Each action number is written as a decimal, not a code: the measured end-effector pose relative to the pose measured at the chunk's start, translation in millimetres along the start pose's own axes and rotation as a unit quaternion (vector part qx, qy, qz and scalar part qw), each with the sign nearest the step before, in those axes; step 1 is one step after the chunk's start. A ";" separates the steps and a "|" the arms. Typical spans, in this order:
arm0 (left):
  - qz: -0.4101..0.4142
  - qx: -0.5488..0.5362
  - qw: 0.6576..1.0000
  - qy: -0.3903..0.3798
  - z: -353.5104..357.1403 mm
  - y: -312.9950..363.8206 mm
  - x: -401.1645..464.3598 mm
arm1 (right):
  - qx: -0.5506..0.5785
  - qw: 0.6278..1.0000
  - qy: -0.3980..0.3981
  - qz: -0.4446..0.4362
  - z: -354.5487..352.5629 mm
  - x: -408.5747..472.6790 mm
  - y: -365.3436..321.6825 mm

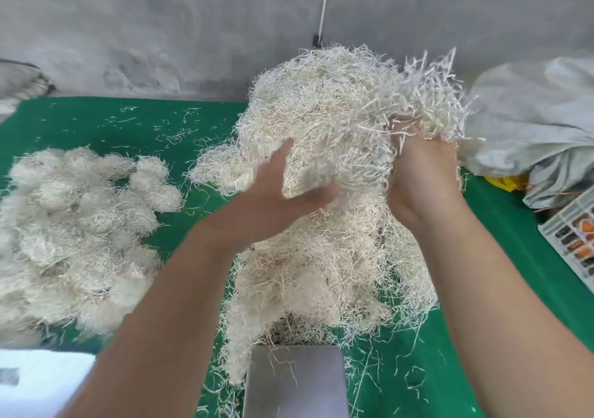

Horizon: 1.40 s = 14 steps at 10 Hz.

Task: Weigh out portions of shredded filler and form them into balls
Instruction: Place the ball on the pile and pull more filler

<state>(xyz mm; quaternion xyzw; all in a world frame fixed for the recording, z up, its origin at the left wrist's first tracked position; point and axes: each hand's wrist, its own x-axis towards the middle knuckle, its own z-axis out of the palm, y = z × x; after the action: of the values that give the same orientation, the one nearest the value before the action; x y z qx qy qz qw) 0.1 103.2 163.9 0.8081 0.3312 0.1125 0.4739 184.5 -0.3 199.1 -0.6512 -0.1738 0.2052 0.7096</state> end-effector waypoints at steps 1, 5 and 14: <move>-0.006 -0.367 0.924 -0.104 40.2 10.2 -5.5 | -0.155 0.984 -0.078 -0.034 11.5 -28.2 11.5; -0.100 -0.643 0.754 0.095 86.7 -41.0 -43.8 | -0.046 0.964 -0.261 -0.022 -63.8 -79.5 79.4; -0.234 0.101 0.960 0.115 129.8 -183.5 -34.7 | -0.302 0.888 -0.269 0.220 -82.9 -191.8 241.0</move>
<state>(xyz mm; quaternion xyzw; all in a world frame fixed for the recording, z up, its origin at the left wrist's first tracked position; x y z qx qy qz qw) -40.4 52.0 -54.0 0.7335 0.5727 0.0563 0.3618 47.4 -154.0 -44.5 -0.7752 -0.2640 0.4615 0.3411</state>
